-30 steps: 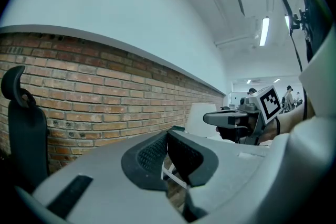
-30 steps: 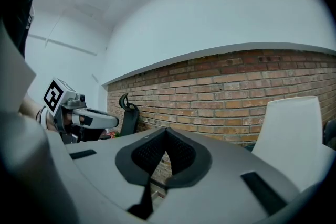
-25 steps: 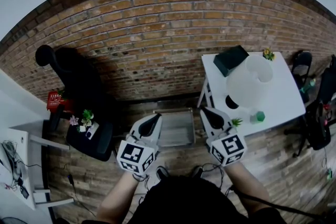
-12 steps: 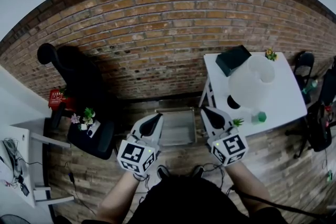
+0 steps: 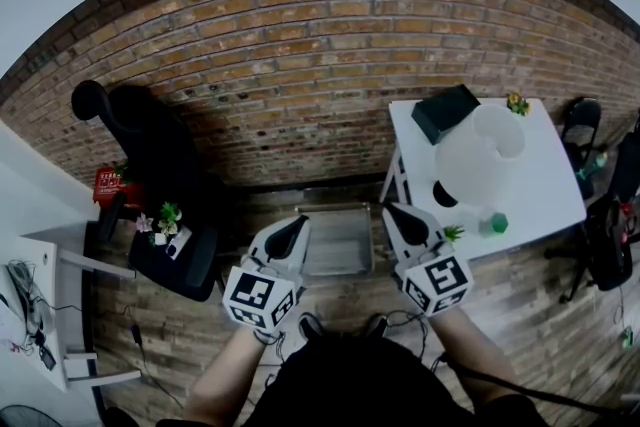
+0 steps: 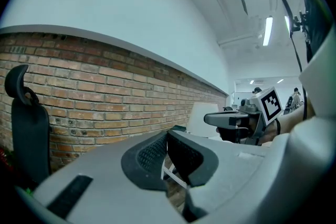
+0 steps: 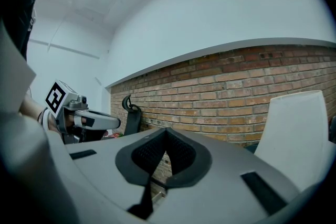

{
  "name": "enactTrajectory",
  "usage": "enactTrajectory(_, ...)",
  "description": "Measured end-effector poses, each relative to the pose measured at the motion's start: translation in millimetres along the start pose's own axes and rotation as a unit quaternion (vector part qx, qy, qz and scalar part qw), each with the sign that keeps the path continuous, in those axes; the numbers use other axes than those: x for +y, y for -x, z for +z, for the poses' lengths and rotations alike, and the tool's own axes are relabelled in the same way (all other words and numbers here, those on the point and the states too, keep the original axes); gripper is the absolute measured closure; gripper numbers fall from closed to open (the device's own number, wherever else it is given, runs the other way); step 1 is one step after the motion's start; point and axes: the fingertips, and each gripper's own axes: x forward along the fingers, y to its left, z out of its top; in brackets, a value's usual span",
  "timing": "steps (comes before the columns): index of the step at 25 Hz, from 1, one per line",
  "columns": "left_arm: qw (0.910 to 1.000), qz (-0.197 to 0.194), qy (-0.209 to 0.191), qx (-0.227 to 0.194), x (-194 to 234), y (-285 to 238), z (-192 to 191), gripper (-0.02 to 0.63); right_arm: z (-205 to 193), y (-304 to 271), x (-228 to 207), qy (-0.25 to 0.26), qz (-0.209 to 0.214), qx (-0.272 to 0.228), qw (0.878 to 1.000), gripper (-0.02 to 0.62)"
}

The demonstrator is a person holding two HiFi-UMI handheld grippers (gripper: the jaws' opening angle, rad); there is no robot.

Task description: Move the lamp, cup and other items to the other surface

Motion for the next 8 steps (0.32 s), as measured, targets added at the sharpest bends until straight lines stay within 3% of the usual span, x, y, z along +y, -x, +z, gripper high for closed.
enactTrajectory(8, 1.0, 0.007, 0.001, 0.0, -3.8, -1.8, -2.4, 0.6, -1.6, 3.6, -5.3, -0.002, 0.004, -0.001, 1.0, 0.592)
